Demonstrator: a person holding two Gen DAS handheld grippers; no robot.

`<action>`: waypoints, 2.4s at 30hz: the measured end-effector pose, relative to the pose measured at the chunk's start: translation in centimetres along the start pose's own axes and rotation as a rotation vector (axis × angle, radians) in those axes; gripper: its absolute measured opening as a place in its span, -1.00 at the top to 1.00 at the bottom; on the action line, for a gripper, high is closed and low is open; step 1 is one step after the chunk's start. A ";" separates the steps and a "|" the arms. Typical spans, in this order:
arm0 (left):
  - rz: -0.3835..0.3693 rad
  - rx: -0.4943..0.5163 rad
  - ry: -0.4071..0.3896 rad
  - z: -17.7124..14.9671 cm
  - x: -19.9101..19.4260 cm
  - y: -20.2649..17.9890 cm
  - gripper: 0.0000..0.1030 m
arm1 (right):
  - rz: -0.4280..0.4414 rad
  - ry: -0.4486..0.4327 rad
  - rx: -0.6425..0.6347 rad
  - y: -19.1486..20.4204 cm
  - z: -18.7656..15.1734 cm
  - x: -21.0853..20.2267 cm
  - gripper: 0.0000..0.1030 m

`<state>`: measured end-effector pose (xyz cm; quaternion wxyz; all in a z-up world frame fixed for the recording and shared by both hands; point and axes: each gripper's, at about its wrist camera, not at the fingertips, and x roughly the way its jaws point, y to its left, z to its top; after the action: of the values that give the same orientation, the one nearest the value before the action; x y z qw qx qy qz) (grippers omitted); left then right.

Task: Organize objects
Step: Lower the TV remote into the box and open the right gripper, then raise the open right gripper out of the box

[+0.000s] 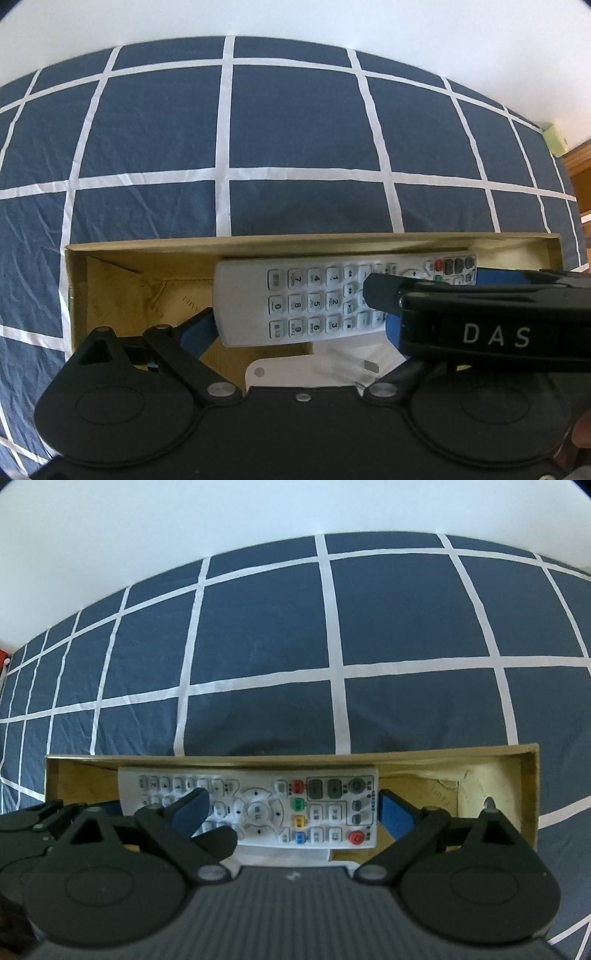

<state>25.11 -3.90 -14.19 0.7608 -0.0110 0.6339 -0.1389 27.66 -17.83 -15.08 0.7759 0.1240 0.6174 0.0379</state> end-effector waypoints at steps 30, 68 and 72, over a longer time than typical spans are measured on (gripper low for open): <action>-0.002 -0.033 -0.008 -1.0 -2.1 0.2 -0.87 | 0.013 -0.016 -0.005 0.5 -0.5 -1.9 -0.88; 0.079 0.122 -0.134 -13.3 -13.1 -11.9 -1.00 | -0.015 -0.256 0.131 -9.4 -15.4 -19.9 -1.00; 0.086 0.149 -0.136 -14.4 -12.8 -14.9 -1.00 | -0.020 -0.267 0.157 -12.4 -16.8 -21.0 -1.00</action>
<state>6.20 -13.01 -1.87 0.8059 0.0635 0.5687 -0.1518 5.35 -31.79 -1.54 0.8392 0.1821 0.5111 -0.0353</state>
